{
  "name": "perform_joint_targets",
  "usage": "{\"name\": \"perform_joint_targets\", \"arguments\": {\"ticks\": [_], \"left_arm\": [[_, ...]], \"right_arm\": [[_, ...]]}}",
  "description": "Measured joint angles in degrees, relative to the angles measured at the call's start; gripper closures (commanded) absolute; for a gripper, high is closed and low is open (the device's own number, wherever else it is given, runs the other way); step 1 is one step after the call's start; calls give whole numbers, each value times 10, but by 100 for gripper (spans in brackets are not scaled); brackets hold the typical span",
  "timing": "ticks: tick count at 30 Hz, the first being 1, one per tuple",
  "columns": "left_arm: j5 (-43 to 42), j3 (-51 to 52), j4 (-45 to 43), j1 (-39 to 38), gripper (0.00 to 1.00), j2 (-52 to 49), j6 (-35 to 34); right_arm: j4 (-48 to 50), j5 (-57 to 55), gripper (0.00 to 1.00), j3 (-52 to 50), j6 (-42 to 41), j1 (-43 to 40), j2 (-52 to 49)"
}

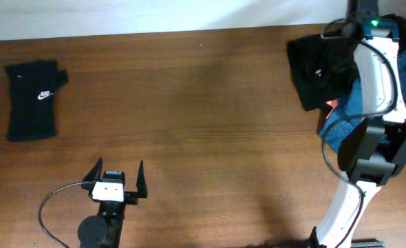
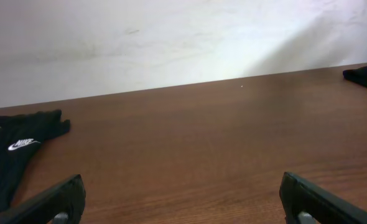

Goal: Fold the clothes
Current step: 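Lower the right gripper and grasp the black garment's edge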

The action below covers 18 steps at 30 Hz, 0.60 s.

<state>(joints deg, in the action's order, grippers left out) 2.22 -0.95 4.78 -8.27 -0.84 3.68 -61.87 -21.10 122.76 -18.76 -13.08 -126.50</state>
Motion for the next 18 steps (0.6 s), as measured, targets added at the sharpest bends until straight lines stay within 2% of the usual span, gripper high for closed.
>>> {"name": "perform_joint_targets", "arguments": {"ticks": [5, 16, 18], "left_arm": [[0, 0, 0, 0, 1, 0, 0], [0, 0, 0, 0, 1, 0, 0], [0, 0, 0, 0, 1, 0, 0]], "right_arm": [[37, 47, 23, 0, 30, -29, -30], [66, 87, 27, 0, 48, -22, -68], [66, 88, 32, 0, 50, -22, -73]]}}
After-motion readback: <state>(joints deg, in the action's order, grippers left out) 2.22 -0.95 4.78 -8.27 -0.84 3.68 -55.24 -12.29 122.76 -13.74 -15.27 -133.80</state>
